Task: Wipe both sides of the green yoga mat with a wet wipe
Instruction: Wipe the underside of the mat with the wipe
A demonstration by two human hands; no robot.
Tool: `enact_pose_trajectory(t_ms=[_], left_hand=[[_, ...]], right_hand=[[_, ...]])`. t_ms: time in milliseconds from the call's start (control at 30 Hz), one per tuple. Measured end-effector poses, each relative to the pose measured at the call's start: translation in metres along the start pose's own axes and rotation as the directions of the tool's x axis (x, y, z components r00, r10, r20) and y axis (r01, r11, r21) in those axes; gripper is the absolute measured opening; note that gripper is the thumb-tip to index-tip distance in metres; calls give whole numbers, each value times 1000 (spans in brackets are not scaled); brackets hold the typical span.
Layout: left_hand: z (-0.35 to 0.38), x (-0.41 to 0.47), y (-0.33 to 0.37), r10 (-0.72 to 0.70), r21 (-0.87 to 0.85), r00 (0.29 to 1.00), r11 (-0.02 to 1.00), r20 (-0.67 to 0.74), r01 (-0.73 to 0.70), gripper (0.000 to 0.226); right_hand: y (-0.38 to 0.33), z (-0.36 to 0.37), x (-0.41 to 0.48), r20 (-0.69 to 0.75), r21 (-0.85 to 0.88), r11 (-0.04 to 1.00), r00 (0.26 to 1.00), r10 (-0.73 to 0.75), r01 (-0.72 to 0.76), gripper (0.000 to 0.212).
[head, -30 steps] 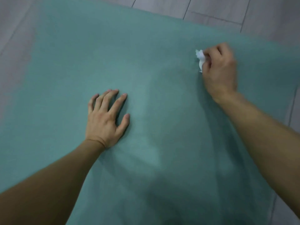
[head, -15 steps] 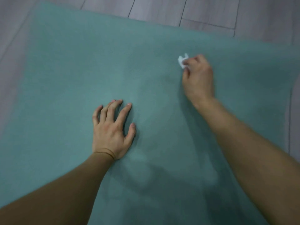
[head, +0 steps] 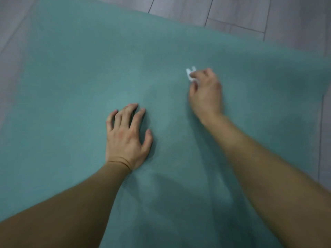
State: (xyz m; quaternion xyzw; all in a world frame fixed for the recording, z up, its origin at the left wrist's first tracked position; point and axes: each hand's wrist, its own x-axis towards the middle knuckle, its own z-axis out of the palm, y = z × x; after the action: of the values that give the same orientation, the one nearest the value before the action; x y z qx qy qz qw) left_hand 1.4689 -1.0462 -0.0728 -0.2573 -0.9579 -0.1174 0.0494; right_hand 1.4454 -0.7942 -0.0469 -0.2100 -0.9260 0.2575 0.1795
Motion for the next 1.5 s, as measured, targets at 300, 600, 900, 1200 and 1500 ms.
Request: enact_pose_trajectory(t_ms=[300,600,900,1200,1500], left_hand=[[-2,0,1,-5,-4,1000,1000,-29,5,56],[-2,0,0,-8,12,1000,1000,2,8,58],[-2,0,0,-5,7,1000,1000,0,5,58],[0,-1,0,-15,-6,999,1000,-33,15,57],[-4,-5,-1,43,40,999,998,15,-44,63]], right_hand=[[35,-27,52,28,-152,966,978,-205,207,26],[-38,24,-22,288,209,725,667,-687,657,21],[-10,26,29,38,53,987,987,-153,151,24],[16,0,59,22,-53,941,943,-333,333,31],[-72,57,-16,322,275,781,712,-624,560,26]])
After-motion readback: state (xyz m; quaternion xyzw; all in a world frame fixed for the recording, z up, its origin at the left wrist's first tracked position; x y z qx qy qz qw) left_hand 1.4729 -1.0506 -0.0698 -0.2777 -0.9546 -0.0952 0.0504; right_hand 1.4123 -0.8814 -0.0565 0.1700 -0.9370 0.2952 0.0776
